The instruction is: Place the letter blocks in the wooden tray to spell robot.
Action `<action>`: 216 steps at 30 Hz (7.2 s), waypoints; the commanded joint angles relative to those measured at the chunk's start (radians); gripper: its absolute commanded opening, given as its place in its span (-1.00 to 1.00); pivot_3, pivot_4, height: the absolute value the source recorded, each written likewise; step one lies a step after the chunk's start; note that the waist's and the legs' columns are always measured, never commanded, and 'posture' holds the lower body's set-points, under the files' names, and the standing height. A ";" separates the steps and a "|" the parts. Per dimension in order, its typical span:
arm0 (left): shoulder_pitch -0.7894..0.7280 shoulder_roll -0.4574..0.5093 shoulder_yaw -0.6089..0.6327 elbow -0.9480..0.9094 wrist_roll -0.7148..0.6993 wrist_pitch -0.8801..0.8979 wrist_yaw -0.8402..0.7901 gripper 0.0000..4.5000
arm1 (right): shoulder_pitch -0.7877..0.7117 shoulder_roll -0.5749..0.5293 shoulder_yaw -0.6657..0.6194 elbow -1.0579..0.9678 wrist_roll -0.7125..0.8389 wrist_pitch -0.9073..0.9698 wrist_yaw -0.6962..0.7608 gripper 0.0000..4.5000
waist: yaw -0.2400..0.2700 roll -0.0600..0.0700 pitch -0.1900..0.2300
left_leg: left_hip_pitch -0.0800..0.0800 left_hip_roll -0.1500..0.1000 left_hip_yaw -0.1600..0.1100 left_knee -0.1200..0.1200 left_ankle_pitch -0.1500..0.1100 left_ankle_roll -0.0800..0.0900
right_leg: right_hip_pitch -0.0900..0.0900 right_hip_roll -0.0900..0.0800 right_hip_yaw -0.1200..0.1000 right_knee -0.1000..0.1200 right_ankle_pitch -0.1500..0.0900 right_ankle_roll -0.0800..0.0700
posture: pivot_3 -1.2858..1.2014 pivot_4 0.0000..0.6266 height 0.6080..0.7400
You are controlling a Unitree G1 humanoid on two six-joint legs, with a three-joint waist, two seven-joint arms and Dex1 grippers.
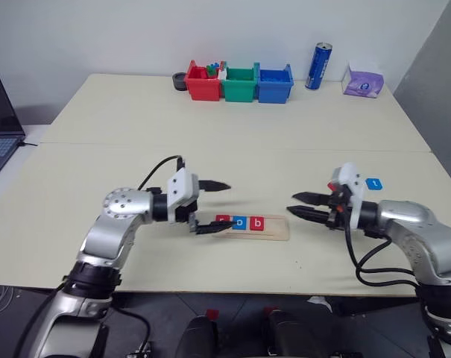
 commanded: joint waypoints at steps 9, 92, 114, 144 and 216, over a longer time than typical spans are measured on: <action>-0.068 -0.135 -0.101 0.019 0.086 -0.003 0.104 1.00 | -0.018 0.017 -0.046 0.301 -0.285 -0.297 -0.314 0.99 | -0.011 0.000 0.000 | 0.001 0.000 0.002 -0.001 0.000 0.000 | 0.000 0.001 0.002 0.000 0.000 0.000 | 0.03 -0.52 1.00; -0.021 -0.013 -0.094 -0.019 0.045 -0.021 -0.056 1.00 | -0.067 0.466 -0.110 -0.443 -0.220 0.458 -0.638 0.99 | -0.010 0.002 -0.001 | 0.000 0.000 0.000 -0.002 0.000 0.000 | -0.002 0.001 0.001 -0.001 -0.002 0.003 | 0.03 -0.52 1.00; -0.043 -0.035 -0.098 -0.007 0.044 -0.029 -0.061 1.00 | 0.035 -0.057 0.122 0.406 -0.211 -0.540 0.305 0.99 | -0.011 0.002 0.000 | 0.002 0.001 0.003 0.000 -0.001 0.002 | 0.000 0.002 0.002 0.000 0.000 0.000 | 0.03 -0.52 1.00; -0.017 0.004 -0.067 -0.018 0.016 -0.052 -0.108 1.00 | -0.047 -0.039 0.176 0.354 -0.186 -0.514 0.324 -0.36 | -0.012 0.002 0.000 | 0.002 0.001 0.001 0.000 -0.001 0.002 | 0.000 0.002 0.002 0.000 0.000 0.000 | 0.03 -0.52 1.00; 0.018 0.078 -0.040 -0.011 0.013 -0.113 -0.118 1.00 | -0.236 0.049 0.239 0.525 -0.247 -0.557 0.391 0.91 | -0.007 0.002 0.000 | 0.001 0.001 0.000 0.000 -0.001 0.002 | 0.000 0.000 0.000 0.000 0.000 0.000 | 0.03 -0.52 1.00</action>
